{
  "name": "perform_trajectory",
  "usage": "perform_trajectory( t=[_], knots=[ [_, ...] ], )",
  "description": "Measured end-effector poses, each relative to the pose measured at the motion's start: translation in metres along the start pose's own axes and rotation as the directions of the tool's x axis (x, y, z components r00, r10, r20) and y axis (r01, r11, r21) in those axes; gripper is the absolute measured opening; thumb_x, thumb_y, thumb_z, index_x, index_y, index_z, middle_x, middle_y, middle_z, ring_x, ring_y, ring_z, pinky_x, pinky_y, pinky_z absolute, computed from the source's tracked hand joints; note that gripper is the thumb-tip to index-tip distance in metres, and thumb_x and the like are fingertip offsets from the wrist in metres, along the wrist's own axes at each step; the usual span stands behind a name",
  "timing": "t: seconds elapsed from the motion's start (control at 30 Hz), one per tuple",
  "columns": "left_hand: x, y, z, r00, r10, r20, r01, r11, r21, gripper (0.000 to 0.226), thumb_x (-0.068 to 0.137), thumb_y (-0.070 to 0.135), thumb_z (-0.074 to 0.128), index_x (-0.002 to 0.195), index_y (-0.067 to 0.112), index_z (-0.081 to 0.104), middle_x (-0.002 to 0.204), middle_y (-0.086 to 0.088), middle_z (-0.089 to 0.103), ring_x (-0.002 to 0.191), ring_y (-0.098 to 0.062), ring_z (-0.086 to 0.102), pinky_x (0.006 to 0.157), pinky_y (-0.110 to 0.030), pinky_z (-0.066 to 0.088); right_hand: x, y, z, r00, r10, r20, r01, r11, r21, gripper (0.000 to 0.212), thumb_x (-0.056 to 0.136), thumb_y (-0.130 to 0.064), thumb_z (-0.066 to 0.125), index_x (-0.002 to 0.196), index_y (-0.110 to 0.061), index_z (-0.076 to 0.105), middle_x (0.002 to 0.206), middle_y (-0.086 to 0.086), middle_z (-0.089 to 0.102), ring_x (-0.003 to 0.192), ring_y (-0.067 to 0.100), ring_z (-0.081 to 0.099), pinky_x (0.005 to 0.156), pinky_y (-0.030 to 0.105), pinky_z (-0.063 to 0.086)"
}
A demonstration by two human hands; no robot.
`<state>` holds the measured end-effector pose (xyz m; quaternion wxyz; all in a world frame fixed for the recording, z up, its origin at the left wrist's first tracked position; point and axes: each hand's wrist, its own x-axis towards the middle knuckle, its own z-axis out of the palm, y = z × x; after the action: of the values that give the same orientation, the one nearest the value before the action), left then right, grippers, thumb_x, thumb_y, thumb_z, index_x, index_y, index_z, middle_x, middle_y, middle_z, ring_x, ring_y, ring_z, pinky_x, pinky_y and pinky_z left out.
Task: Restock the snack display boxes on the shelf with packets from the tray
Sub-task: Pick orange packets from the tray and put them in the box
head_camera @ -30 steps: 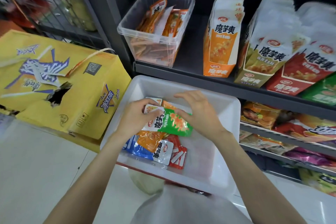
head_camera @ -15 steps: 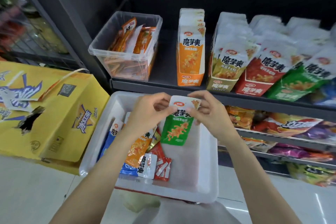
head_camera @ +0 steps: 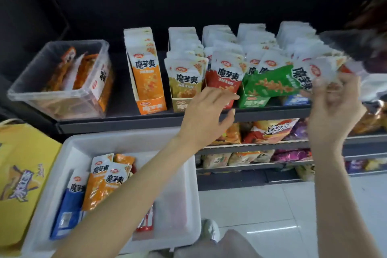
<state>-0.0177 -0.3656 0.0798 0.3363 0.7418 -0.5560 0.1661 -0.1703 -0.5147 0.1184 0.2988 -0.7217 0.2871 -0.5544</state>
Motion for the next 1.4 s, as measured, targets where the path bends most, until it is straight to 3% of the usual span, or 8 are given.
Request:
perform_trajectory(
  t=[0.2, 0.37, 0.57, 0.83, 1.0, 1.13, 1.27, 1.4],
  knots=[
    [0.025, 0.012, 0.052, 0.981, 0.028, 0.194, -0.077, 0.966, 0.248, 0.042, 0.084, 0.028, 0.063, 0.122, 0.012, 0.061, 0.121, -0.002, 0.062, 0.112, -0.027, 0.052, 0.088, -0.039, 0.040, 0.042, 0.031, 0.022, 0.967, -0.194, 0.165, 0.215, 0.970, -0.118, 0.026, 0.097, -0.028, 0.055, 0.101, -0.003, 0.059, 0.074, -0.012, 0.060, 0.065, 0.017, 0.066, 0.059, 0.038, 0.055],
    [0.029, 0.010, 0.064, 0.982, 0.015, 0.191, -0.078, 0.941, 0.331, 0.037, 0.082, 0.026, 0.065, 0.115, 0.011, 0.065, 0.114, -0.002, 0.064, 0.107, -0.028, 0.054, 0.085, -0.042, 0.042, 0.057, 0.037, 0.048, 0.866, -0.352, 0.356, 0.441, 0.873, -0.210, 0.016, 0.092, -0.018, 0.062, 0.094, -0.003, 0.065, 0.069, 0.007, 0.067, 0.055, 0.016, 0.057, 0.053, 0.016, 0.034],
    [0.028, 0.008, 0.067, 0.987, 0.037, 0.157, -0.091, 0.931, 0.353, 0.034, 0.079, 0.021, 0.066, 0.112, 0.012, 0.067, 0.112, -0.001, 0.065, 0.104, -0.027, 0.054, 0.083, -0.038, 0.037, 0.056, 0.044, 0.069, 0.860, -0.211, 0.465, 0.381, 0.871, -0.310, 0.022, 0.088, -0.018, 0.066, 0.100, -0.001, 0.060, 0.069, 0.014, 0.062, 0.067, 0.033, 0.062, 0.059, 0.036, 0.048],
    [0.025, 0.009, 0.067, 0.986, 0.040, 0.163, -0.095, 0.933, 0.346, 0.038, 0.080, 0.022, 0.063, 0.116, 0.012, 0.065, 0.116, -0.001, 0.064, 0.108, -0.027, 0.054, 0.086, -0.040, 0.039, 0.052, 0.032, 0.061, 0.942, -0.003, 0.335, 0.229, 0.736, -0.638, 0.057, 0.087, -0.055, 0.056, 0.111, -0.005, 0.043, 0.069, 0.003, 0.048, 0.055, 0.022, 0.046, 0.044, 0.027, 0.020],
    [0.007, 0.013, 0.047, 0.994, -0.008, -0.113, 0.015, 0.998, 0.058, 0.024, 0.087, 0.024, 0.058, 0.105, 0.015, 0.069, 0.098, 0.003, 0.070, 0.096, -0.017, 0.059, 0.081, -0.034, 0.040, 0.007, 0.023, 0.037, 0.968, -0.105, 0.226, 0.157, 0.961, -0.227, 0.034, 0.094, -0.039, 0.058, 0.094, -0.006, 0.049, 0.067, -0.004, 0.049, 0.054, 0.011, 0.044, 0.049, 0.013, 0.027],
    [-0.030, 0.001, 0.009, 0.906, -0.194, -0.376, 0.139, 0.976, -0.169, 0.018, 0.090, 0.018, 0.053, 0.090, 0.010, 0.069, 0.075, 0.007, 0.067, 0.070, -0.009, 0.062, 0.070, -0.033, 0.046, -0.042, -0.012, 0.044, 0.909, -0.066, 0.412, 0.052, 0.998, 0.045, 0.016, 0.092, -0.028, 0.061, 0.096, -0.017, 0.051, 0.076, -0.018, 0.052, 0.067, -0.005, 0.053, 0.059, 0.008, 0.040],
    [-0.086, -0.020, -0.038, 0.780, -0.487, -0.393, 0.359, 0.863, -0.355, 0.014, 0.094, 0.021, 0.047, 0.096, 0.016, 0.060, 0.080, 0.019, 0.059, 0.067, -0.003, 0.059, 0.061, -0.017, 0.046, -0.088, -0.036, 0.071, 0.769, -0.074, 0.635, -0.036, 0.987, 0.159, 0.006, 0.090, -0.018, 0.063, 0.095, -0.019, 0.059, 0.083, -0.018, 0.060, 0.079, 0.000, 0.057, 0.062, 0.010, 0.046],
    [-0.163, -0.066, -0.072, 0.686, -0.705, -0.182, 0.670, 0.709, -0.220, 0.015, 0.090, 0.024, 0.058, 0.102, 0.018, 0.063, 0.088, 0.013, 0.063, 0.082, 0.003, 0.058, 0.073, -0.013, 0.045, -0.140, -0.040, 0.114, 0.588, -0.172, 0.791, 0.070, 0.984, 0.163, 0.010, 0.088, -0.013, 0.063, 0.097, -0.015, 0.066, 0.096, -0.006, 0.065, 0.091, 0.004, 0.056, 0.079, 0.017, 0.045]
  ],
)
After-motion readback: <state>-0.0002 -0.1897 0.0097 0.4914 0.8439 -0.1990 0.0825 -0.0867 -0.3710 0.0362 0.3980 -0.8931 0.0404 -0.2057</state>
